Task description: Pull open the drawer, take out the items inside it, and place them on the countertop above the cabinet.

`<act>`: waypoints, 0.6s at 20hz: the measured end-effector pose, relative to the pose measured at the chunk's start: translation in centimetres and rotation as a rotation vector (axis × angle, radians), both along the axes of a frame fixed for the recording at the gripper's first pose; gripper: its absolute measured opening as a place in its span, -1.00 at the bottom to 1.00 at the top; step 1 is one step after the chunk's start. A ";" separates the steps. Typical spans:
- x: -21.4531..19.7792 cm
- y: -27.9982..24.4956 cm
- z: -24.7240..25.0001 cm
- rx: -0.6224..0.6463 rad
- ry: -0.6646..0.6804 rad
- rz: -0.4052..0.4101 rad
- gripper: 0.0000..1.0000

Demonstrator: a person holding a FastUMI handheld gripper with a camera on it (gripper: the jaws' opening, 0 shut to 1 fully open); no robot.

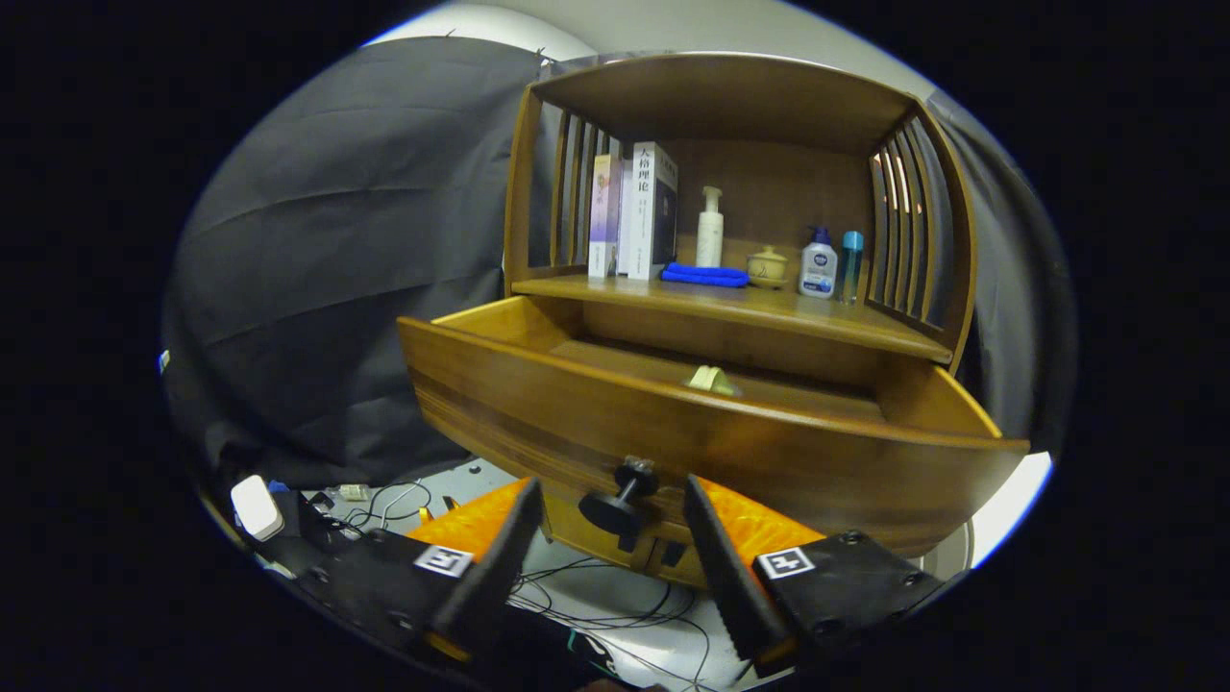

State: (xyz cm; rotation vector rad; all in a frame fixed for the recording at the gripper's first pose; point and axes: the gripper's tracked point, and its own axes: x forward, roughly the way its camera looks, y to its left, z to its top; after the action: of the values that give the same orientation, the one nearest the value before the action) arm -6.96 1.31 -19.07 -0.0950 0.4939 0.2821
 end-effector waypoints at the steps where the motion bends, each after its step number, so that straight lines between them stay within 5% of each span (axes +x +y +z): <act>1: 0.4 -0.6 0.9 -0.005 -0.009 -0.004 0.76; 2: 0.5 -1.2 2.6 -0.003 -0.023 -0.004 0.95; 12: 8.2 -6.2 14.1 -0.078 -0.132 -0.005 0.95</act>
State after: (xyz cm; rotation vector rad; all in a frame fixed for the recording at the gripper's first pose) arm 1.20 -4.87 -5.01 -0.1874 0.3744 0.2502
